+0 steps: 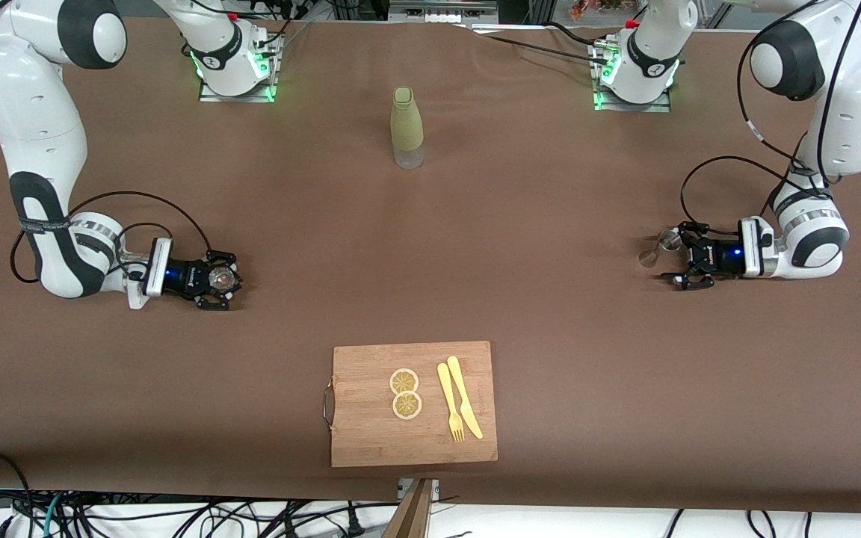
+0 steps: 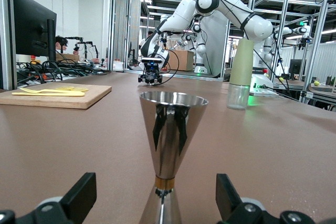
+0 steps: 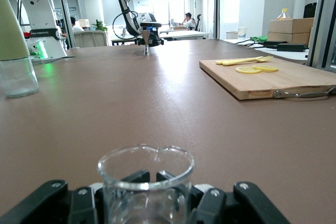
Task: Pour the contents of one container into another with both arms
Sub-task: 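Close the right gripper on the glass cup while the left gripper grips the jigger, then lift the glass cup and jigger and bring them together mid-table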
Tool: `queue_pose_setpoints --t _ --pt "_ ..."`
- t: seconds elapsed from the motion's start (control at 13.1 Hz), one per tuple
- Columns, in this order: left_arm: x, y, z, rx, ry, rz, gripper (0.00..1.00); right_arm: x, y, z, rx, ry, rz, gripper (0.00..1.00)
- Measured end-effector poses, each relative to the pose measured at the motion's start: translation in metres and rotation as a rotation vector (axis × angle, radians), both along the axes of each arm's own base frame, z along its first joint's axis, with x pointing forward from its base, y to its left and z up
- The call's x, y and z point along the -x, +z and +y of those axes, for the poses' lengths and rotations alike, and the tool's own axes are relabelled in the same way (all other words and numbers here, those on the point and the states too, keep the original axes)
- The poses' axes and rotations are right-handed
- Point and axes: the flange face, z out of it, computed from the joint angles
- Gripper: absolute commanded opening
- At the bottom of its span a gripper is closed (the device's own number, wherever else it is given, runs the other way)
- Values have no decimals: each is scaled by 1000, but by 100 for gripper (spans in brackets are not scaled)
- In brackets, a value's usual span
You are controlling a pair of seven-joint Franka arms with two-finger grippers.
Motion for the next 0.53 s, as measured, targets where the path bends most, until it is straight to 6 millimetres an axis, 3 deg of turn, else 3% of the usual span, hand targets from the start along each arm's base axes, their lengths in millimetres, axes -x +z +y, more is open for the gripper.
queue_pose_setpoints --t 0.31,0.53 --pt "2 1 -6 1 1 4 100 -1 6 11 -69 7 44 0" --pt "1 0 -13 1 -7 3 94 -24 29 42 -136 49 72 0"
